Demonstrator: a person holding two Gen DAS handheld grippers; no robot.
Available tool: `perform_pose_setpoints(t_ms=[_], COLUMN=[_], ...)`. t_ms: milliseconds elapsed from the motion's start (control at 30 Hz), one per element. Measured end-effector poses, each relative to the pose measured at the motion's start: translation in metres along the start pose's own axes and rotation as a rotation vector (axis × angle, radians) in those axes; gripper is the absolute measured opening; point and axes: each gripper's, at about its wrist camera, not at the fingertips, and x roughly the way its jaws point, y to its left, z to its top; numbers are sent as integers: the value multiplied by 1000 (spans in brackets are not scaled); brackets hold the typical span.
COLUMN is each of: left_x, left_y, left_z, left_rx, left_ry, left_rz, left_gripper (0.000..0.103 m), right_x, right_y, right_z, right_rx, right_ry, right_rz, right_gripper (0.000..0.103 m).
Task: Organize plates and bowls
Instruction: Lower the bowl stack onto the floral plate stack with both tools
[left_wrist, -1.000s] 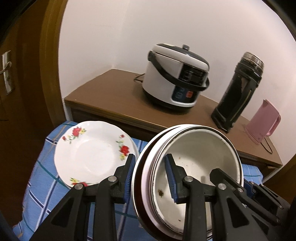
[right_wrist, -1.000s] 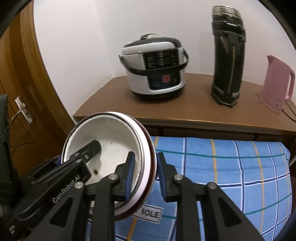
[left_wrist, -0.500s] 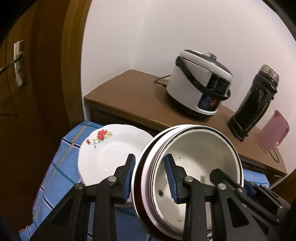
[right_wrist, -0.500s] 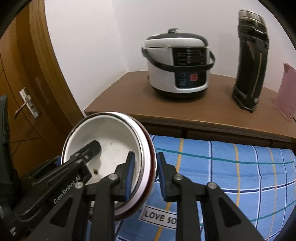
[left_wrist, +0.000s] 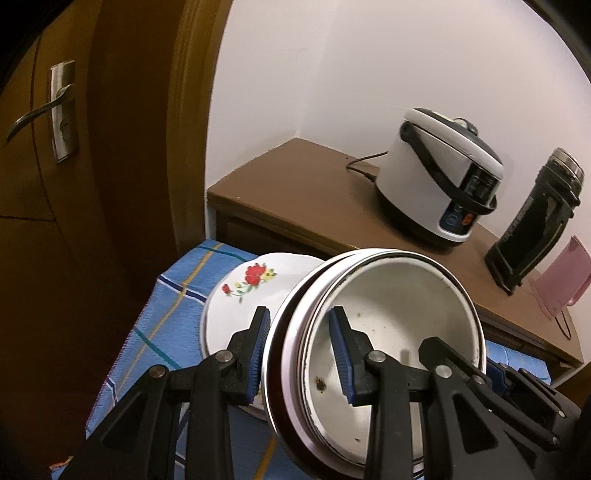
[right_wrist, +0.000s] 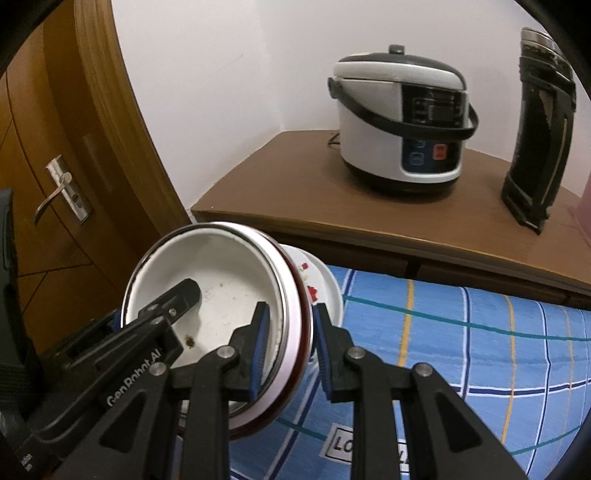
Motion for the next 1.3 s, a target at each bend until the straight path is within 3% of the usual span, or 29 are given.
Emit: perform_pose_setpoints(t_ms=[300,700,1300], left_x=[13,38,49], left_y=[15,-3,-2], left_z=[9,25,16], left_rx=[-25,6,29], left_ry=[13,61,114], left_rz=[18,7,44], left_gripper=[36,36,36], right_x=[20,28,44], right_y=[6,-7,-13], right_z=[7,16,6], right_rx=[2,43,60], right_ry=[14,40,111], right_rz=[13,-9,16], right_gripper=[24,24,24])
